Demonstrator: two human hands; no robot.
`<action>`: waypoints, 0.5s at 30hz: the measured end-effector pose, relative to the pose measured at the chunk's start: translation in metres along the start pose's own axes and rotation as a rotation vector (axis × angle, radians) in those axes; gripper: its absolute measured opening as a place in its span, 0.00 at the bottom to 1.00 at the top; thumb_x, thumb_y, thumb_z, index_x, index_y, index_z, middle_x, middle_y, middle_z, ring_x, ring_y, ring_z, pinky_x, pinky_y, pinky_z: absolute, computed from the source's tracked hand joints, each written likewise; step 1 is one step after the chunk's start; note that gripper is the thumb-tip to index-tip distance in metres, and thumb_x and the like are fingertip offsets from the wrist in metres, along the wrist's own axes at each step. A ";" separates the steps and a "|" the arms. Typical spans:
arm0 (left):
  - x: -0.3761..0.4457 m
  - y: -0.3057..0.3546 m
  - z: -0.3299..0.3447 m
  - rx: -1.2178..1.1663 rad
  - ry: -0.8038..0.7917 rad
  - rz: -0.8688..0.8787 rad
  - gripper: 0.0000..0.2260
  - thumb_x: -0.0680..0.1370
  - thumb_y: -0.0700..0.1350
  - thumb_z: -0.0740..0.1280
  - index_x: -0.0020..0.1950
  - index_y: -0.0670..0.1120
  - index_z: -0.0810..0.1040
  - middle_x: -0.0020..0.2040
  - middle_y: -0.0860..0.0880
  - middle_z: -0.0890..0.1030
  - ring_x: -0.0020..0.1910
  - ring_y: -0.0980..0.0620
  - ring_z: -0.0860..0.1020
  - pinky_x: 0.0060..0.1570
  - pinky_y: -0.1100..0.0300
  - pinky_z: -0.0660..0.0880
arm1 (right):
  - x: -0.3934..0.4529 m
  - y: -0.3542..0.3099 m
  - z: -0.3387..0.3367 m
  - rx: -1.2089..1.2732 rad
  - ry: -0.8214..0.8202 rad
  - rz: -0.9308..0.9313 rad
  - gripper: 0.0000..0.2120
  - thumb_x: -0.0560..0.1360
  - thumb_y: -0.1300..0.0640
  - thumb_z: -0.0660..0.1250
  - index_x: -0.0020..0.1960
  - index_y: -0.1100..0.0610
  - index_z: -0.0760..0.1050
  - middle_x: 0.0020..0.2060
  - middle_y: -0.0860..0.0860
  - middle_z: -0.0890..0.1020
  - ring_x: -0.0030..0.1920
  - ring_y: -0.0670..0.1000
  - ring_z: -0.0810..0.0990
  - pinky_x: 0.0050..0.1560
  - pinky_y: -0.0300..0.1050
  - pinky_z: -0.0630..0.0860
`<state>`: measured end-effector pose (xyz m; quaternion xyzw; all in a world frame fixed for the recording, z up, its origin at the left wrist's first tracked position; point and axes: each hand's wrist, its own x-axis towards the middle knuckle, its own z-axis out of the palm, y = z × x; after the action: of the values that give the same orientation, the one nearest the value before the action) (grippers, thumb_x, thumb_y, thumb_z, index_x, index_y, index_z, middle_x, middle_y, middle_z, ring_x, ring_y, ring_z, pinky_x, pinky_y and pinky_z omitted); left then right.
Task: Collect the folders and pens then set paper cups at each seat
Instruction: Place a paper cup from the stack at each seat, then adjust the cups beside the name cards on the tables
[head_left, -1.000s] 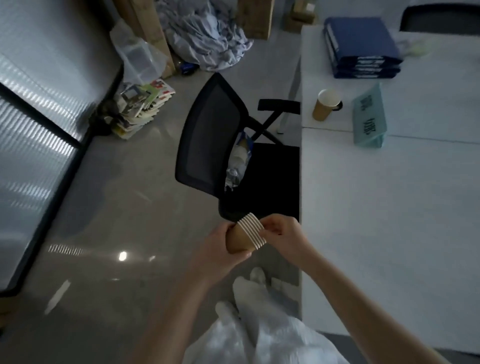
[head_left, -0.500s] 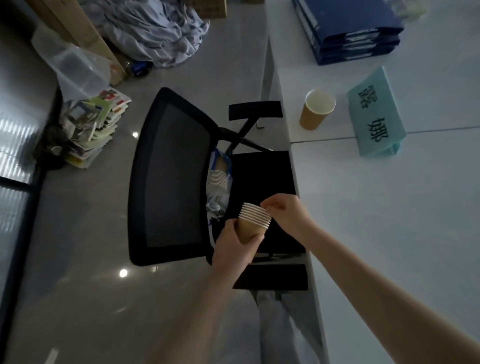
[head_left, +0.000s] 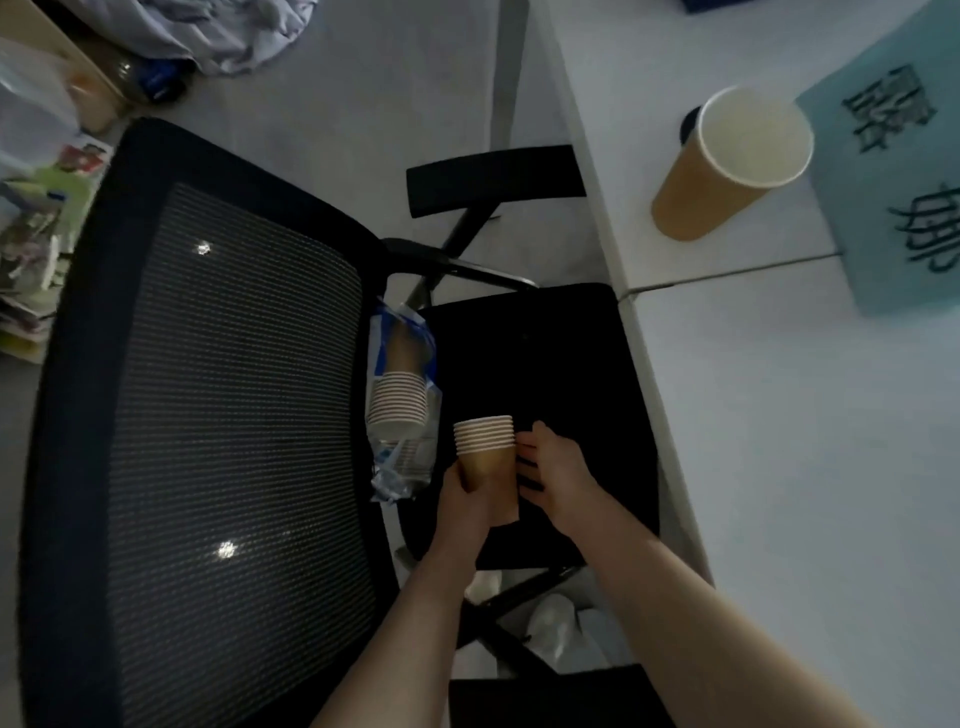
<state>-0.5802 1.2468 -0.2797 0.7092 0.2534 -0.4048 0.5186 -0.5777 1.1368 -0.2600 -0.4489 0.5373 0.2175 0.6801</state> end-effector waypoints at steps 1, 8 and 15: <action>0.011 -0.005 0.001 -0.026 -0.002 -0.009 0.27 0.81 0.47 0.64 0.78 0.47 0.58 0.65 0.52 0.70 0.61 0.51 0.72 0.54 0.60 0.67 | 0.012 0.001 0.004 0.003 0.006 -0.007 0.16 0.83 0.48 0.52 0.52 0.55 0.74 0.47 0.52 0.80 0.47 0.50 0.78 0.43 0.43 0.74; 0.048 -0.032 0.000 -0.053 0.041 0.029 0.26 0.84 0.51 0.55 0.80 0.52 0.51 0.78 0.49 0.61 0.74 0.48 0.64 0.72 0.52 0.63 | 0.049 0.011 0.020 -0.051 0.034 -0.022 0.20 0.83 0.50 0.50 0.65 0.61 0.72 0.61 0.57 0.77 0.53 0.51 0.77 0.48 0.41 0.73; 0.034 -0.049 -0.009 0.048 0.138 -0.047 0.20 0.84 0.48 0.57 0.75 0.46 0.64 0.72 0.46 0.69 0.69 0.44 0.69 0.68 0.51 0.66 | 0.012 0.011 0.015 -0.119 0.093 0.017 0.20 0.81 0.56 0.55 0.63 0.71 0.71 0.60 0.66 0.77 0.61 0.65 0.75 0.63 0.57 0.72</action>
<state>-0.5969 1.2695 -0.3329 0.7414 0.2954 -0.3732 0.4731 -0.5741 1.1523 -0.2751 -0.4936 0.5581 0.2338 0.6247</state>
